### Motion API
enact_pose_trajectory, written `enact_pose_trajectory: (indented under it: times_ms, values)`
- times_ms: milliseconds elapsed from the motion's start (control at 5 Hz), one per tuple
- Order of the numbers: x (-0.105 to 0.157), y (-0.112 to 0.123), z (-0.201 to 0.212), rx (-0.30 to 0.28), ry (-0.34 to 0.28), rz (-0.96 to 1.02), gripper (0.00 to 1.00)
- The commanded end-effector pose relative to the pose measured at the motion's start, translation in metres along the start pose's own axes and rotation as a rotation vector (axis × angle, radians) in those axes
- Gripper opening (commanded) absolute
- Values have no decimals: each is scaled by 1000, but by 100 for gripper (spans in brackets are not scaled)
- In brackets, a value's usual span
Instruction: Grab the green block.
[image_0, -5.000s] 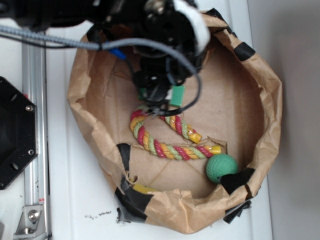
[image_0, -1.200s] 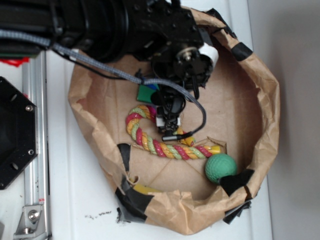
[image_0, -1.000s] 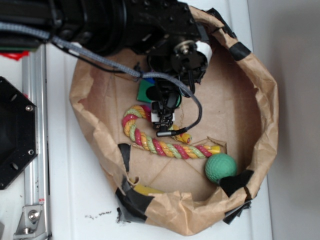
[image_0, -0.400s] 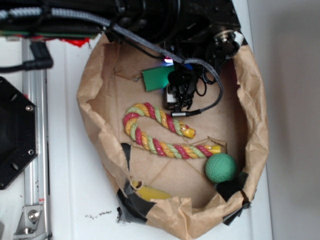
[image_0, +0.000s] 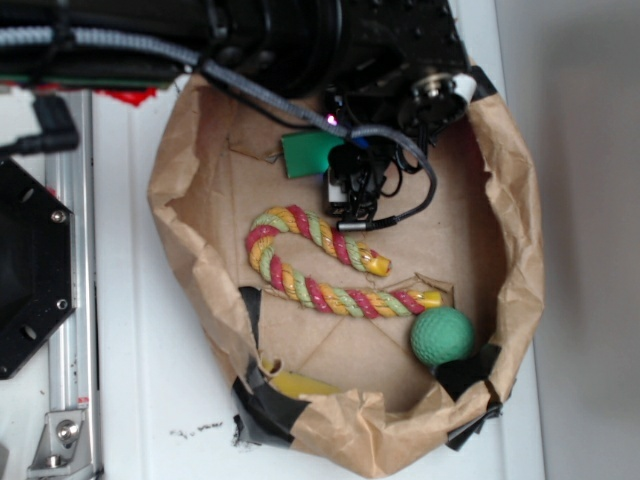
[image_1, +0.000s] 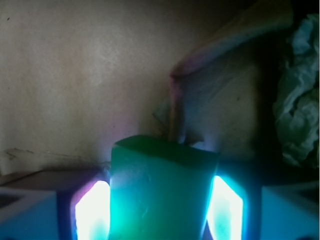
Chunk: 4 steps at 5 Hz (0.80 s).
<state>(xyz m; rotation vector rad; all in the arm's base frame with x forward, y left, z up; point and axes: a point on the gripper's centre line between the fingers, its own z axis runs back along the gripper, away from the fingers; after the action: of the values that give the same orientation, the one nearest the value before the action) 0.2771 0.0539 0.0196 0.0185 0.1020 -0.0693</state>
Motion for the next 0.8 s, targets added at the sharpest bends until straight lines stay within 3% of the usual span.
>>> enact_pose_trajectory:
  times_ms: [0, 200, 400, 600]
  values:
    - [3, -28, 109, 65, -259, -15, 0]
    - [-2, -40, 154, 77, -252, -25, 0]
    - [-5, -49, 156, 93, -239, -56, 0]
    - [-7, -47, 156, 109, -263, -65, 0]
